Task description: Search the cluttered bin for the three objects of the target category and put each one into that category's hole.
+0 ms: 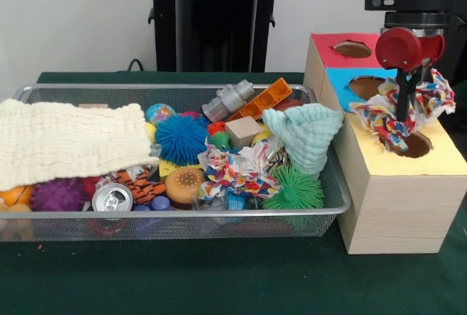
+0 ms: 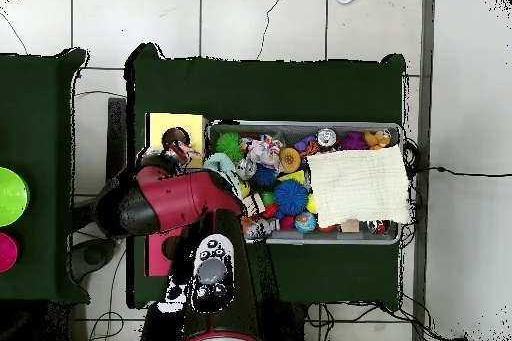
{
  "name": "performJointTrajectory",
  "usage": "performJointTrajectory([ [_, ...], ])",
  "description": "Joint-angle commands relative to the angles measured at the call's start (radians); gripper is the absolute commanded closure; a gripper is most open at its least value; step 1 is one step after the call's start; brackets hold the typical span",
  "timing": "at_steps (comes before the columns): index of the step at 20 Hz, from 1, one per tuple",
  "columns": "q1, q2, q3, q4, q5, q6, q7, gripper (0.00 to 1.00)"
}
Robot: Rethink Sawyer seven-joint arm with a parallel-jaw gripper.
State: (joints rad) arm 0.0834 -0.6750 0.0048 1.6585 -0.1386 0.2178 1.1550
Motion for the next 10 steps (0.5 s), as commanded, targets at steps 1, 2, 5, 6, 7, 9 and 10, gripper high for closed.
performJointTrajectory([
  [1, -0.043, -0.016, 0.056, 0.003, 0.015, 0.111, 0.142, 1.00],
  [2, -0.043, -0.019, 0.057, 0.003, 0.011, 0.115, 0.135, 1.00],
  [5, -0.042, -0.031, 0.060, -0.005, 0.013, 0.139, 0.127, 1.00],
  [6, -0.043, -0.028, 0.063, -0.008, 0.018, 0.139, 0.132, 1.00],
  [7, -0.045, -0.024, 0.067, -0.010, 0.021, 0.136, 0.135, 1.00],
  [9, -0.044, -0.008, 0.076, -0.030, 0.026, 0.137, 0.134, 1.00],
  [10, -0.040, 0.001, 0.076, -0.041, 0.027, 0.137, 0.136, 1.00],
])
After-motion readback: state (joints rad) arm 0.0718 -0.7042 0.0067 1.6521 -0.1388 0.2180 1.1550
